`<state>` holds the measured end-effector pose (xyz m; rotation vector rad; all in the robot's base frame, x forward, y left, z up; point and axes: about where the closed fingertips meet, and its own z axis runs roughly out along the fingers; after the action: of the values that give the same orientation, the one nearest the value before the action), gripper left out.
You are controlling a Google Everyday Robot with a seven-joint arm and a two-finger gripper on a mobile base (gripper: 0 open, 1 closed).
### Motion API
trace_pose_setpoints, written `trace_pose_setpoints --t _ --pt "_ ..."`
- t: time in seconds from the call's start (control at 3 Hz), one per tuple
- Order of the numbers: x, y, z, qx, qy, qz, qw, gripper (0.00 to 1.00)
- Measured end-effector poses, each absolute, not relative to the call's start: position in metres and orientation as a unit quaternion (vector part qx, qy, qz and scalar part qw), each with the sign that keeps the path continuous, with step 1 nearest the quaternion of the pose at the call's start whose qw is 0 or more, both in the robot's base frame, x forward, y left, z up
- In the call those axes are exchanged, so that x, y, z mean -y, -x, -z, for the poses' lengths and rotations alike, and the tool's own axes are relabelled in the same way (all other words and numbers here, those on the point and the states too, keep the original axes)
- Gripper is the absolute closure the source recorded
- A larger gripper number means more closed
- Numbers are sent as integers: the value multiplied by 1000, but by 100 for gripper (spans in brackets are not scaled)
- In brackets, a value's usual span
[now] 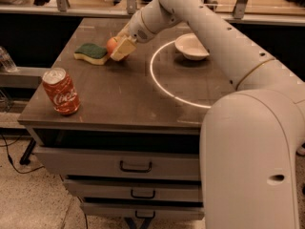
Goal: Move apple near sponge
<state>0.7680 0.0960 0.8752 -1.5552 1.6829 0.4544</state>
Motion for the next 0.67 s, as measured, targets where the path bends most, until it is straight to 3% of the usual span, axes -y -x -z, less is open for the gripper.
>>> trace_pose_setpoints --t 0.67 --pt "-100 -765 -866 -667 605 -190 391 12"
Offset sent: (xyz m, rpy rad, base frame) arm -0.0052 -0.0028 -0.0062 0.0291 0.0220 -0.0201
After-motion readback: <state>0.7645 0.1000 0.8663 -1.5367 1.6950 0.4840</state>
